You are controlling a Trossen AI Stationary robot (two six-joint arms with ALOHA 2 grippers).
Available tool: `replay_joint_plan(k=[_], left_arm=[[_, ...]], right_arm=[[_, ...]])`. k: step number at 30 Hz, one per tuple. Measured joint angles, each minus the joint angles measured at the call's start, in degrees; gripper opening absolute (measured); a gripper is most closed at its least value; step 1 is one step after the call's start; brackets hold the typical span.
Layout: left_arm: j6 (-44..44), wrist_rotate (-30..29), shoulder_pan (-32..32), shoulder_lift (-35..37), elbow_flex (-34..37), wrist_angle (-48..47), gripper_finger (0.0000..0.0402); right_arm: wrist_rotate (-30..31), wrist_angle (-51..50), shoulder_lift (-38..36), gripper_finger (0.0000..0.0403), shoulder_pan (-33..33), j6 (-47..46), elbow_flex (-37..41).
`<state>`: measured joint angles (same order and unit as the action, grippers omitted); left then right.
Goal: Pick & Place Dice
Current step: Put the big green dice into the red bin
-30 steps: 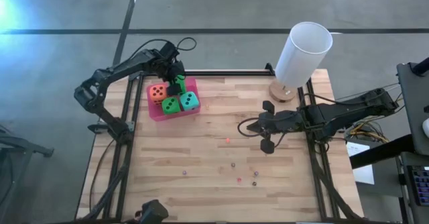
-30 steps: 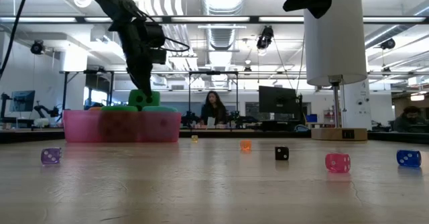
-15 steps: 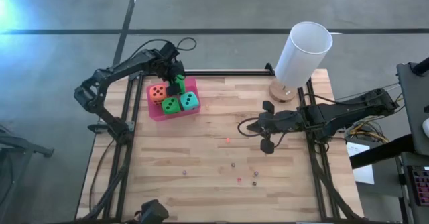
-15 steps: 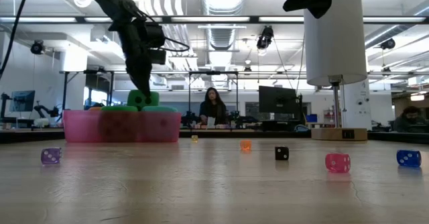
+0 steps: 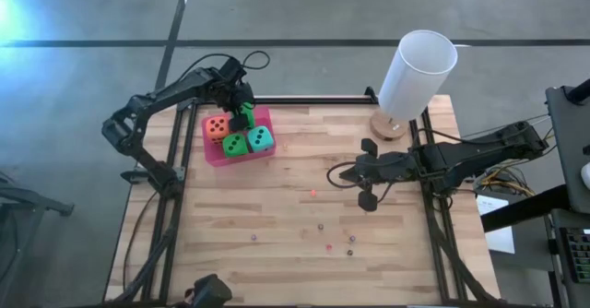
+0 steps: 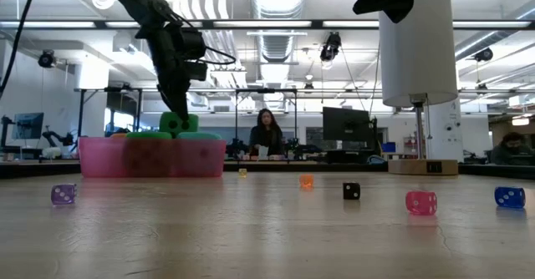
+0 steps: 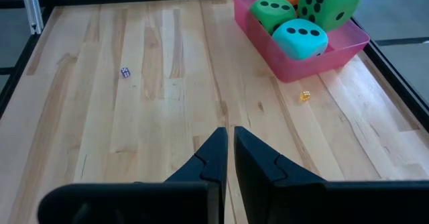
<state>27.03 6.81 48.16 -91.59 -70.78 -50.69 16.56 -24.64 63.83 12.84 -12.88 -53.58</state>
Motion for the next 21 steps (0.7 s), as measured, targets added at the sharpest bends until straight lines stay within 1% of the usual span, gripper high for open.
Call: replay_joint_plan(k=[7,16,21], left_arm=[[0.0,0.0,0.0,0.0,0.0,0.1,0.0376],[0.0,0.0,0.0,0.0,0.0,0.1,0.0397],[0.0,0.0,0.0,0.0,0.0,0.1,0.0395]], right_arm=[[0.0,0.0,0.0,0.0027,0.0,0.0,0.0],[0.0,0.0,0.0,0.0027,0.0,0.0,0.0],[0.0,0.0,0.0,0.0027,0.0,0.9,0.0]])
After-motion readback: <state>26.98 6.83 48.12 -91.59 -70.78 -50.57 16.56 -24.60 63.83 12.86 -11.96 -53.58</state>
